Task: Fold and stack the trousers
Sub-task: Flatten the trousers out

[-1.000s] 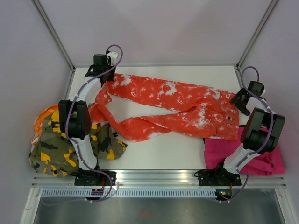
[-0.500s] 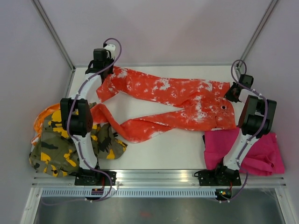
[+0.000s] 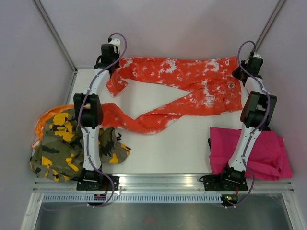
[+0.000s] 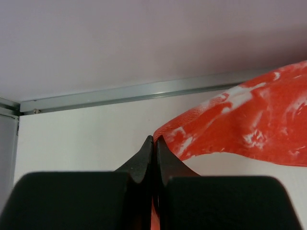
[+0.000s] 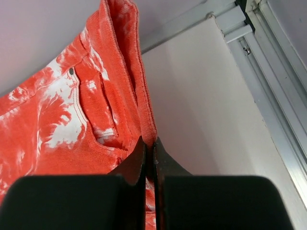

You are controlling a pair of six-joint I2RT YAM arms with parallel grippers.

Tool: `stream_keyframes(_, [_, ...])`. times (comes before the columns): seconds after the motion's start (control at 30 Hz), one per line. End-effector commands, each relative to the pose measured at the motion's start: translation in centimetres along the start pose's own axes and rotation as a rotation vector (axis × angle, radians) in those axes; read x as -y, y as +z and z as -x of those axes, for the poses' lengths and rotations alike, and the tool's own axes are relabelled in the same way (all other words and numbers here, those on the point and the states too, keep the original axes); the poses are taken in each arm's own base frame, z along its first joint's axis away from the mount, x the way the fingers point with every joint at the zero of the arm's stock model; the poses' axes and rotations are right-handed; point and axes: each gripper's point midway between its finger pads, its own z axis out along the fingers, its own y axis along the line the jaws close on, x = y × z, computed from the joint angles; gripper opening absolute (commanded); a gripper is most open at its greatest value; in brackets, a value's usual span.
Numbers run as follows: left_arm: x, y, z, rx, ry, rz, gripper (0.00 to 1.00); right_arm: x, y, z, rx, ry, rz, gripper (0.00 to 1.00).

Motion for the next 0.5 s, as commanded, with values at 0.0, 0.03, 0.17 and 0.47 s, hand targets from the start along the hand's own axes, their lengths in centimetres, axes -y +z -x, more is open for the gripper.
stream_keyframes(0.0, [-0.6, 2.2, -1.3, -0.008, 0.011, 0.029, 0.02, 1.0, 1.9, -0.4, 0.008, -0.034, 0.006, 0.00])
stream_keyframes(0.03, [-0.8, 2.4, -1.3, -0.007, 0.012, 0.041, 0.02, 1.2, 2.1, -0.8, 0.001, -0.036, 0.002, 0.00])
stream_keyframes(0.17, [-1.3, 2.3, -2.4, -0.039, 0.021, 0.073, 0.98, 1.7, 2.4, -1.9, -0.023, -0.034, -0.006, 0.07])
stream_keyframes(0.47, [-1.6, -3.7, -5.1, -0.237, 0.034, 0.053, 1.00, -0.7, -0.8, -2.6, -0.080, -0.050, 0.060, 0.47])
